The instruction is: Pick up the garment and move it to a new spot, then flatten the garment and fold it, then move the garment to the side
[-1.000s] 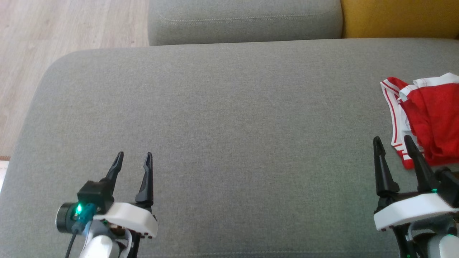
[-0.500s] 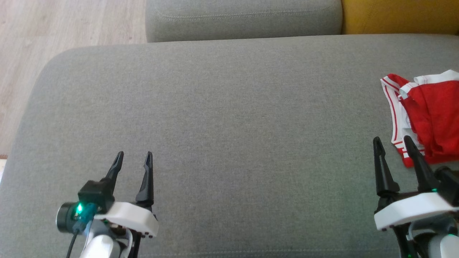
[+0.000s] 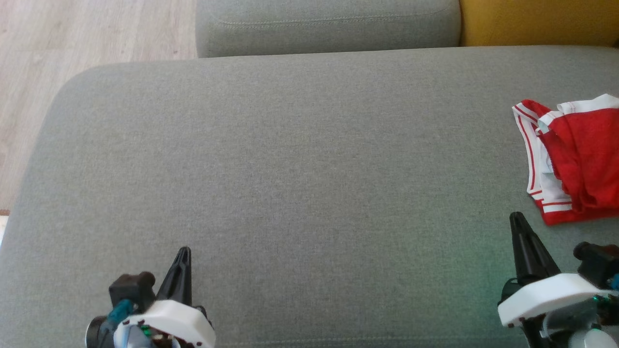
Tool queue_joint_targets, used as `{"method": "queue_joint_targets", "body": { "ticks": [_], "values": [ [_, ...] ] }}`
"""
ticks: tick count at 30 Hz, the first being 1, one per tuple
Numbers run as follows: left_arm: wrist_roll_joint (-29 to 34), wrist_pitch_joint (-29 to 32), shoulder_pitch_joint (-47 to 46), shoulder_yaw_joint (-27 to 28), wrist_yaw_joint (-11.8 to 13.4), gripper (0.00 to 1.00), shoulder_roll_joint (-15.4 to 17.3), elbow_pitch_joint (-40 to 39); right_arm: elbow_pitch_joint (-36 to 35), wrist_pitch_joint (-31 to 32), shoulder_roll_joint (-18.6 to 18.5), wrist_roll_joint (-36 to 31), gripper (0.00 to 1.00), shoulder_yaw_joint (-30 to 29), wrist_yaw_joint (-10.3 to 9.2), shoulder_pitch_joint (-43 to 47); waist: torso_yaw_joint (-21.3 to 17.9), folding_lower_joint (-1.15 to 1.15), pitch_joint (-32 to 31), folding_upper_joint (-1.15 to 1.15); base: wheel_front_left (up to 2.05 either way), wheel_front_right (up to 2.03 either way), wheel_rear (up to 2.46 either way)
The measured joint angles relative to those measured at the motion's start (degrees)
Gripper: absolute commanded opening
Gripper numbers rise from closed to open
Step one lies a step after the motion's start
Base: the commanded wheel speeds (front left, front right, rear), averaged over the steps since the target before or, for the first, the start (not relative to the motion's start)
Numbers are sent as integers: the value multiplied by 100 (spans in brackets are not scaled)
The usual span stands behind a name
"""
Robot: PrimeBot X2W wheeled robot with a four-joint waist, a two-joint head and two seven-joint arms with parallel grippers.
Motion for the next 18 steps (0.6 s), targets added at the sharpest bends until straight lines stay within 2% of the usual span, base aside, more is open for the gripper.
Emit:
{"method": "queue_joint_targets", "body": {
  "ticks": [18],
  "values": [
    [-1038,249,-83,287,-201,0,-74,4,233,-11,-3,1149,0,4,0,-34,-19,0,-35,0,0,0,0]
  ]
}}
